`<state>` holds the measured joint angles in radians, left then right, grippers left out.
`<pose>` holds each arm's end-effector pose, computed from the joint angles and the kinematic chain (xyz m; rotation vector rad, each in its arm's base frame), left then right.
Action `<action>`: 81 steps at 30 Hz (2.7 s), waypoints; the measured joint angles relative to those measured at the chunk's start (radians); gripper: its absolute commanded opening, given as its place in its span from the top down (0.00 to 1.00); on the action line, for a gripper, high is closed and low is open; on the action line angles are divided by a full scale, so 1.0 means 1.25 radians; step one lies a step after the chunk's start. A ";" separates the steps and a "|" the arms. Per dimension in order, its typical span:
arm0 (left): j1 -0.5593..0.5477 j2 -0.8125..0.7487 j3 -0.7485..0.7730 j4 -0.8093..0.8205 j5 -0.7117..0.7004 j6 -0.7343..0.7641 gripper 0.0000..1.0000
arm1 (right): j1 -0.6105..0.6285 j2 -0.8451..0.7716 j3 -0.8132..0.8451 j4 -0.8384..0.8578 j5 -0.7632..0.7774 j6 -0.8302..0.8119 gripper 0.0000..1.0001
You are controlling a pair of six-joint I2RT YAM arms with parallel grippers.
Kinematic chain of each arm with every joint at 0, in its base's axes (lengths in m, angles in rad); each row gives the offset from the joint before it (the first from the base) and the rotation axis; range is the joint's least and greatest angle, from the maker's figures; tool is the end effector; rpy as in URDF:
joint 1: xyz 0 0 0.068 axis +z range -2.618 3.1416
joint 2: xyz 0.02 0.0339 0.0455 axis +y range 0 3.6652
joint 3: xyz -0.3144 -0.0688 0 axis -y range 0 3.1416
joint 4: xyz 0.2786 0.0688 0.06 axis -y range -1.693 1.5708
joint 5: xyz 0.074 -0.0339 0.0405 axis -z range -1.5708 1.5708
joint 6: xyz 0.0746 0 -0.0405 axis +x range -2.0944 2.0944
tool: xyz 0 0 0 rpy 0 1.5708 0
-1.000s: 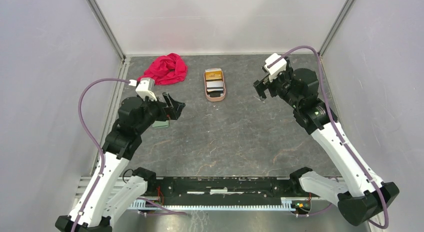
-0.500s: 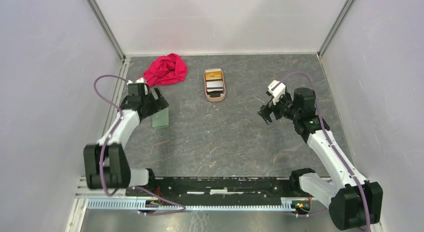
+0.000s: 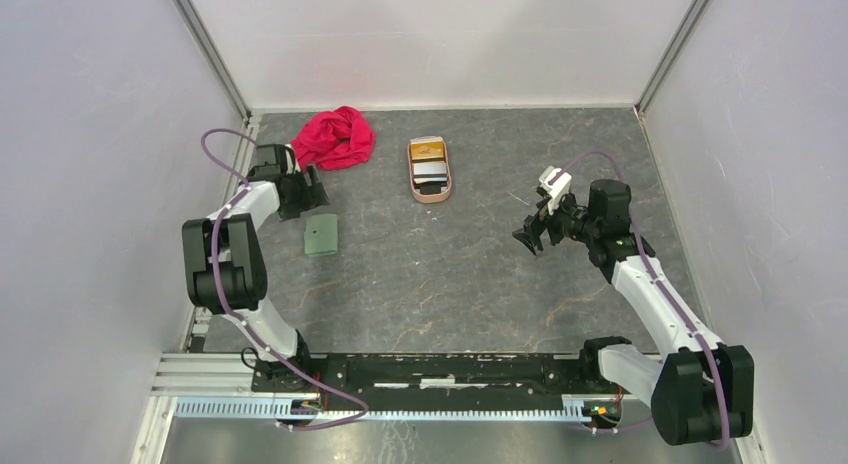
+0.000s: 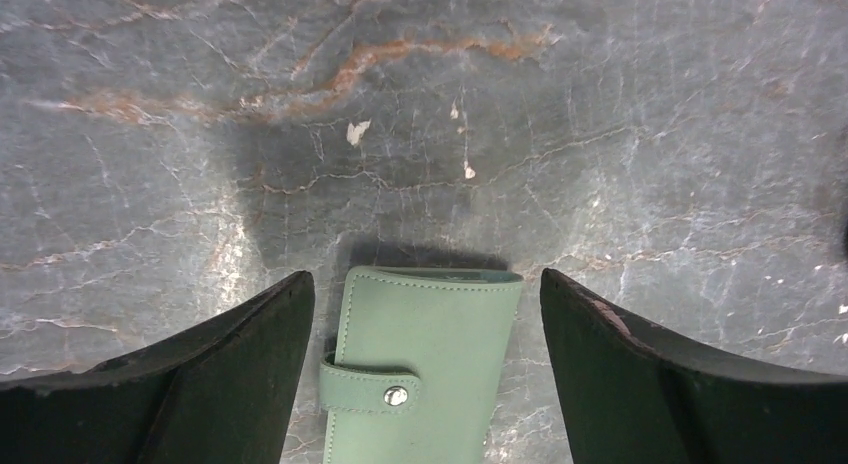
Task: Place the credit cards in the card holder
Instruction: Move the card holder to the center of the board.
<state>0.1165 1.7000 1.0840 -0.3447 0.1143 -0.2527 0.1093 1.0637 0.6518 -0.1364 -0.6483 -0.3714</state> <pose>0.4057 0.0389 0.1919 -0.4202 2.4989 -0.1989 0.2541 0.0732 0.2622 -0.8434 1.8553 0.5203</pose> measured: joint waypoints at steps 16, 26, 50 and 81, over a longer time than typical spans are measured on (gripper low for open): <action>0.005 0.039 -0.034 -0.042 0.075 0.026 0.49 | 0.000 0.003 0.000 -0.002 -0.015 0.000 0.02; -0.126 -0.179 -0.307 0.056 0.175 -0.212 0.92 | 0.000 0.003 0.000 -0.002 -0.030 0.003 0.02; -0.740 -0.256 -0.346 0.475 -0.151 -0.427 0.26 | 0.012 0.169 -0.098 0.133 -0.248 0.141 0.12; -0.917 -0.281 -0.390 0.428 -0.366 -0.428 0.38 | 0.129 0.372 -0.247 0.480 -0.154 0.743 0.42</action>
<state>-1.0298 1.3491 0.5968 0.1902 -0.3431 -0.7872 0.2703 1.5291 0.3431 0.4641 -0.8410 0.5571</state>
